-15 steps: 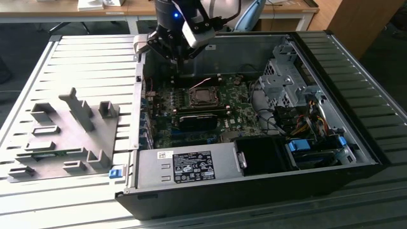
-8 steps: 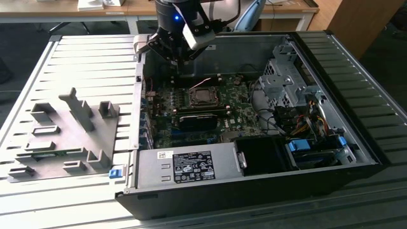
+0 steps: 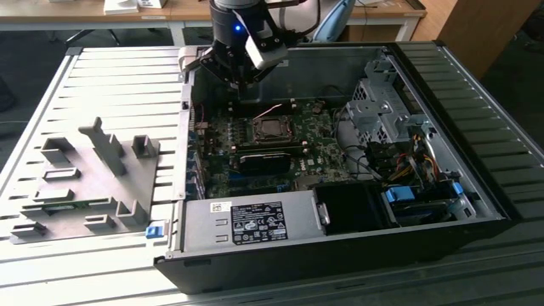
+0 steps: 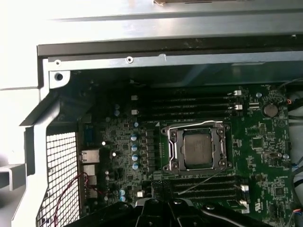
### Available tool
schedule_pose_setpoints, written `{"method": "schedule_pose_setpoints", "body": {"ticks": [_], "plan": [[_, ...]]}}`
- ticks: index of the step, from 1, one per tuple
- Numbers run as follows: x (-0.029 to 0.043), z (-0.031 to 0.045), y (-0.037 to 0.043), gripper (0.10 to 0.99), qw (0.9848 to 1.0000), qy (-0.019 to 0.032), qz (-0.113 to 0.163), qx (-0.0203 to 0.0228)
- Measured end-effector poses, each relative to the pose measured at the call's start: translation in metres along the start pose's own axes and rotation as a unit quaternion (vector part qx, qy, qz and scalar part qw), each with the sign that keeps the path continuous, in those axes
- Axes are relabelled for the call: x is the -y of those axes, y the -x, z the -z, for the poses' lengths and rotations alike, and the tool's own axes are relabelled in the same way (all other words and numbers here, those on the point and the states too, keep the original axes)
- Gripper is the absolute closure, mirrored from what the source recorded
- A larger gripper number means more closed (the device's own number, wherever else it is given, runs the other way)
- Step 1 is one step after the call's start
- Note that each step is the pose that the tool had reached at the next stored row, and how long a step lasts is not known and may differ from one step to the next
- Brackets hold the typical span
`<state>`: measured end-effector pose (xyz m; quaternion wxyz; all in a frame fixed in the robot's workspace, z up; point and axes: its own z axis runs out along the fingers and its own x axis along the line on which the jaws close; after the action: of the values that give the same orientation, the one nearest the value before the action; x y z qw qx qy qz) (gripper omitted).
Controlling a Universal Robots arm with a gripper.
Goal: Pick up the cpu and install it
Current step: 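Install the first cpu locking lever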
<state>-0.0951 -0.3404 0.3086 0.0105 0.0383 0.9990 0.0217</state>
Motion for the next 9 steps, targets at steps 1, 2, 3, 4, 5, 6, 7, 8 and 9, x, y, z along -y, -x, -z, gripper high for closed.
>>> {"method": "schedule_pose_setpoints", "body": {"ticks": [1, 2, 3, 4, 5, 6, 7, 8, 9], "plan": [[-0.0003, -0.0013, 0.0001, 0.980, 1.0000, -0.0001, 0.000, -0.0001], [-0.0007, -0.0024, 0.0002, 0.980, 1.0000, -0.0001, 0.000, -0.0002], [-0.0013, -0.0034, 0.0003, 0.980, 1.0000, -0.0001, 0.000, -0.0002], [-0.0022, -0.0044, 0.0005, 0.980, 1.0000, -0.0001, 0.000, -0.0003], [-0.0032, -0.0053, 0.0008, 0.980, 1.0000, -0.0001, 0.000, -0.0003], [-0.0042, -0.0061, 0.0010, 0.980, 1.0000, -0.0001, 0.000, -0.0004], [-0.0057, -0.0070, 0.0014, 0.980, 1.0000, -0.0001, 0.000, -0.0004], [-0.0074, -0.0077, 0.0018, 0.980, 1.0000, -0.0001, 0.000, -0.0005], [-0.0088, -0.0085, 0.0021, 0.980, 1.0000, -0.0001, 0.000, -0.0006]]}}
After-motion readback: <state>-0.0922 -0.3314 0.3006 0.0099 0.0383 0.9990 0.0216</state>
